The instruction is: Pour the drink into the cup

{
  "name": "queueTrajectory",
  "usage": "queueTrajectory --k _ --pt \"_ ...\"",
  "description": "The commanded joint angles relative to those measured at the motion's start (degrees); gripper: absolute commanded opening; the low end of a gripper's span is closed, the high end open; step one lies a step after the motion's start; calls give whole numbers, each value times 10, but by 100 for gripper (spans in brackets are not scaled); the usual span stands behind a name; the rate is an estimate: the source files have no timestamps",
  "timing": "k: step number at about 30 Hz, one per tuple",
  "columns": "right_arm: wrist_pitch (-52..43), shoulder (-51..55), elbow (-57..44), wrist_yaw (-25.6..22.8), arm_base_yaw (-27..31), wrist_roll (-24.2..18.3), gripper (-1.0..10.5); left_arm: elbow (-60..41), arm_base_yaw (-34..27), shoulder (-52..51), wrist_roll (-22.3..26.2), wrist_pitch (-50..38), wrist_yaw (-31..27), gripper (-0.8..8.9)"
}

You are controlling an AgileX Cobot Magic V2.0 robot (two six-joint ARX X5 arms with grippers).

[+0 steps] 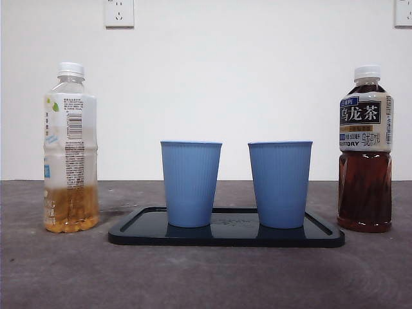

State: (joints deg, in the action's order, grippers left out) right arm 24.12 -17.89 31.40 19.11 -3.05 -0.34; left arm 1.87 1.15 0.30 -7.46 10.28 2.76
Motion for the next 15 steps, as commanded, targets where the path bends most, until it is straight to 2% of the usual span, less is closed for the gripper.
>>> queueTrajectory --k 1,3,8,10,15 --pt "-77 50 -81 -40 22 -10 23 -12 -1 -1 -3 4 -1 6" --pt "-121 85 -141 -91 31 9 23 -12 -1 -1 -3 4 -1 6" --pt "-182 155 -254 -174 32 44 23 -12 -1 -1 -3 4 -1 6" --pt "-182 171 -282 -194 32 45 23 -12 -1 -1 -3 4 -1 6" --pt "-138 177 -308 -196 31 44 23 -12 -1 -1 -3 4 -1 6"
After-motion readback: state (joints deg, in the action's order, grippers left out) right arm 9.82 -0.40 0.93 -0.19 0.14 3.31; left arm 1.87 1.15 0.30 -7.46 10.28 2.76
